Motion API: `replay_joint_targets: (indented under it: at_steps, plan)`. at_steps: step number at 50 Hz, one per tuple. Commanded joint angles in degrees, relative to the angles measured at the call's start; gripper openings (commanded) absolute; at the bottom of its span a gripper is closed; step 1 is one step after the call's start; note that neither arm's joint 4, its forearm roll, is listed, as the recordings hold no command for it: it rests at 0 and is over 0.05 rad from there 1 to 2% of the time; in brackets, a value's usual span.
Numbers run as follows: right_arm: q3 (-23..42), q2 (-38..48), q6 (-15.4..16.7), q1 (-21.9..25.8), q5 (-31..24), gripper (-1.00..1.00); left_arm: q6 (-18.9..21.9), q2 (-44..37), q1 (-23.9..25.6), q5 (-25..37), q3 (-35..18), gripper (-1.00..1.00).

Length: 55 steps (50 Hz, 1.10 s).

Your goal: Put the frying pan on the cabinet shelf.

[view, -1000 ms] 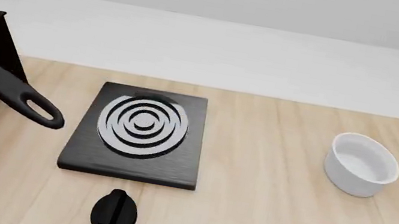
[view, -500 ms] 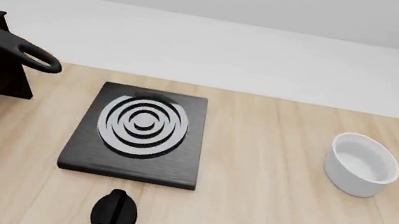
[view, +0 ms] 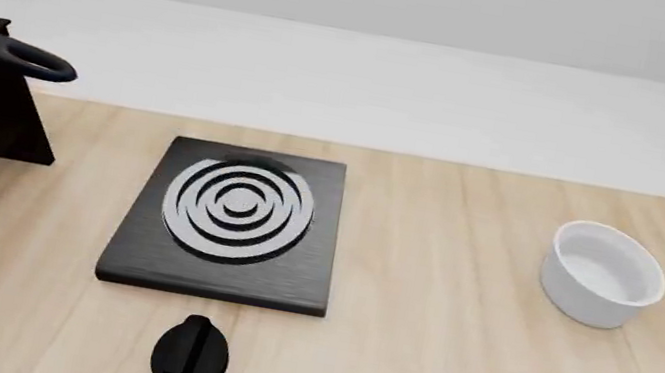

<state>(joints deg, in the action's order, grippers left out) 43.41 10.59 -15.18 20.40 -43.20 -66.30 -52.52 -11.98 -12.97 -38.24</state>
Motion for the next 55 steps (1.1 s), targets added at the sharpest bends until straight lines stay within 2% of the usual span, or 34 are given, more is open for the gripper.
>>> replay_joint_targets:
  at_steps: [1, 4, 6, 18, 33, 41, 46, 49, 52, 55]
  plan:
    - [0.0, 0.5, -0.3, 0.0, 0.5, 1.0, -1.5, -4.4, -2.8, -4.5, -1.7, -1.0]
    - [-0.1, 0.3, -0.3, 0.0, 0.4, 1.0, -1.8, -5.4, -3.5, -5.5, -1.4, -1.0]
    - [-0.9, -0.1, -0.4, -0.2, 0.3, 1.0, -3.8, -7.2, -4.3, -7.6, -0.3, -1.0]
    - [-0.5, 0.3, -0.3, -0.2, 0.9, 1.0, -3.1, -9.8, -5.9, -7.2, -2.7, -1.0]
    - [-3.1, -0.6, -0.9, 0.1, 1.2, 1.0, -4.2, -13.2, -8.0, -6.6, -7.1, -1.0]
    - [-3.3, -0.5, -0.9, 0.3, 1.4, 1.0, -4.9, -14.8, -8.6, -7.4, -7.7, -1.0]
    - [-3.7, -0.8, -1.0, 0.3, 1.3, 1.0, -6.5, -16.2, -9.6, -9.2, -7.2, -1.0]
    - [-3.8, -1.0, -1.0, 0.2, 1.2, 1.0, -9.7, -18.5, -10.4, -11.7, -5.9, -1.0]
    - [-4.0, -1.1, -1.1, 0.2, 1.3, 1.0, -9.0, -19.5, -10.9, -11.6, -6.4, -1.0]
    - [-4.4, -1.3, -1.4, 0.2, 1.4, 1.0, -10.0, -20.4, -11.4, -12.6, -6.1, -1.0]
